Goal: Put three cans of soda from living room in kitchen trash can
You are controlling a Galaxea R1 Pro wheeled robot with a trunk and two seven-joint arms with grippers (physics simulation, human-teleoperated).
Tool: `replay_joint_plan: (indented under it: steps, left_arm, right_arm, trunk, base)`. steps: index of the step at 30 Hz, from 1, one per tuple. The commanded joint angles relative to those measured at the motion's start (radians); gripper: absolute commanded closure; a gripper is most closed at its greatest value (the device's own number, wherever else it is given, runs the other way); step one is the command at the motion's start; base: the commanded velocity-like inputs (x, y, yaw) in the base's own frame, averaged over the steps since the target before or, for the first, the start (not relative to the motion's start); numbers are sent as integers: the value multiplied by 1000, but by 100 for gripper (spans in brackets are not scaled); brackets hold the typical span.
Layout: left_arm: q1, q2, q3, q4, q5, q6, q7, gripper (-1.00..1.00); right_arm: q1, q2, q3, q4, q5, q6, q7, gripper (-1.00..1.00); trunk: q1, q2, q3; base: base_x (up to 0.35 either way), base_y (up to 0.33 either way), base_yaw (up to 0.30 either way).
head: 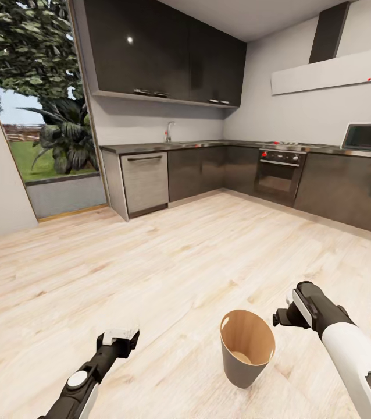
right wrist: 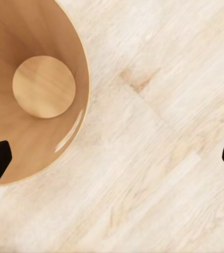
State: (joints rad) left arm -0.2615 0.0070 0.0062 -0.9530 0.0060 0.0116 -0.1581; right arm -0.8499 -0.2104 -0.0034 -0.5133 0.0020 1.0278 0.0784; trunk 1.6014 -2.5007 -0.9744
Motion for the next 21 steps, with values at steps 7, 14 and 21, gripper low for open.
replay_joint_plan:
  steps: [7, 14, 21]
  left_arm:
    - [0, 3, -3, 8, 4, -12, -8, -100]
    - [0, 4, -5, 14, 3, -58, -10, -100]
    - [-1, 4, -4, 23, -6, -68, -5, -100]
  right_arm:
    - [0, -1, 5, 5, 0, 0, 0, -100]
    - [0, -1, 6, 7, 0, -20, 1, -100]
    - [1, -1, 4, 8, 0, -33, 1, -100]
  trunk:
    - [0, 0, 0]
    - [0, 0, 0]
    - [0, 0, 0]
  base:
    - [0, 0, 0]
    - [93, 0, 0]
    - [280, -3, 0]
